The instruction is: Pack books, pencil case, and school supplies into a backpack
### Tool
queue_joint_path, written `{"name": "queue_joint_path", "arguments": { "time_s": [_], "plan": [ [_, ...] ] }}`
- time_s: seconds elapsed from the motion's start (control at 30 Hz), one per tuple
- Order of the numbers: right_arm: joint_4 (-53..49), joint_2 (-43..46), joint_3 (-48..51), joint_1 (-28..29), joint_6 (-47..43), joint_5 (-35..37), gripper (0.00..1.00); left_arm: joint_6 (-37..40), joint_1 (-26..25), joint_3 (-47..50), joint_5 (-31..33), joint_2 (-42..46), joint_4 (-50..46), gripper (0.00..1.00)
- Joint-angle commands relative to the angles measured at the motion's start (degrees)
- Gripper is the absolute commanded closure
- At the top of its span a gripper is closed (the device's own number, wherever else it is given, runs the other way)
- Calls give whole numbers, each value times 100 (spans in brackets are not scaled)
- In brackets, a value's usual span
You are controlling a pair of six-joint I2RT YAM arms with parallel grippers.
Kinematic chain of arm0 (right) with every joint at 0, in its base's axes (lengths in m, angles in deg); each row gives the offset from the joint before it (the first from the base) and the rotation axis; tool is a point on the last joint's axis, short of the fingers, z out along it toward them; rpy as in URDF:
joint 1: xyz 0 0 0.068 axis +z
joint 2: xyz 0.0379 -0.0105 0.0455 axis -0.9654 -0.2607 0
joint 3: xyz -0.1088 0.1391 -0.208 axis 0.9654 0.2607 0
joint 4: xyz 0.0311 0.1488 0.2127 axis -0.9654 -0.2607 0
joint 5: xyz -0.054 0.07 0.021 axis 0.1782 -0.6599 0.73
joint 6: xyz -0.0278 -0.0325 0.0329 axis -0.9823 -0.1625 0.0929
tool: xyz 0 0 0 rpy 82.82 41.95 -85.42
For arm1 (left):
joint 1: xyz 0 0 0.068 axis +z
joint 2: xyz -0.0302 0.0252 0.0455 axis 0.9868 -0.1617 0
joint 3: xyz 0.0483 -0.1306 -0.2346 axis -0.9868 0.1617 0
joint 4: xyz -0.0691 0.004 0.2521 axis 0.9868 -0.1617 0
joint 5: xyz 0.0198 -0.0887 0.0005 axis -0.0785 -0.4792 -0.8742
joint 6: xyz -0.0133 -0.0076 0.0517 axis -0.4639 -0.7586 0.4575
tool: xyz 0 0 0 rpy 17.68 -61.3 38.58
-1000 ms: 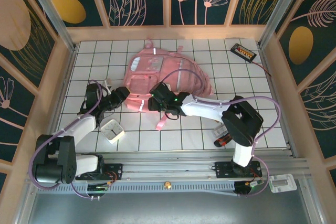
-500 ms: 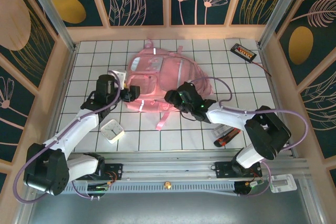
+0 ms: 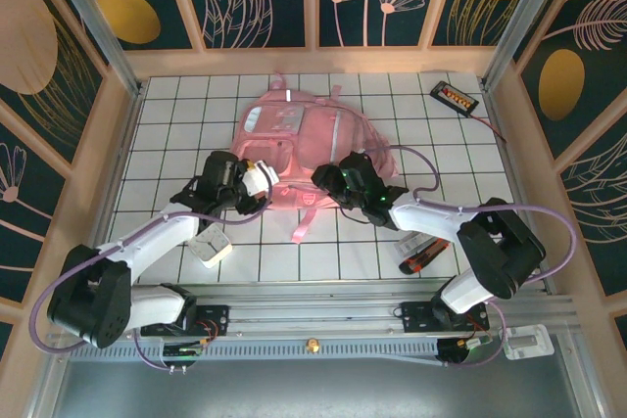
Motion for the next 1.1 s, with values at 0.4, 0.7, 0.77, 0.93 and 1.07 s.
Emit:
{"name": "queue_joint_path", "arguments": {
  "time_s": [0.4,0.7,0.77,0.93,1.07],
  "plan": [
    [303,431,238,-161,-141,-112,40,881,-40,-313,804,-1139,519,26],
    [440,232,277,-175,-188,-301,40,683,-45,-434,1113,-1414,1113,27],
    [461,155,283,-172,-181,-357,40,614,-53,-383,1042,-1369,1379,27],
    [367,111,392,-244,-210,-286,40,811,-69,-318,1089,-1352,1761,24],
    [470,0,642,-495,-147,-418,41,1040,-71,-447,1125,-1533,1736,20]
  ]
}}
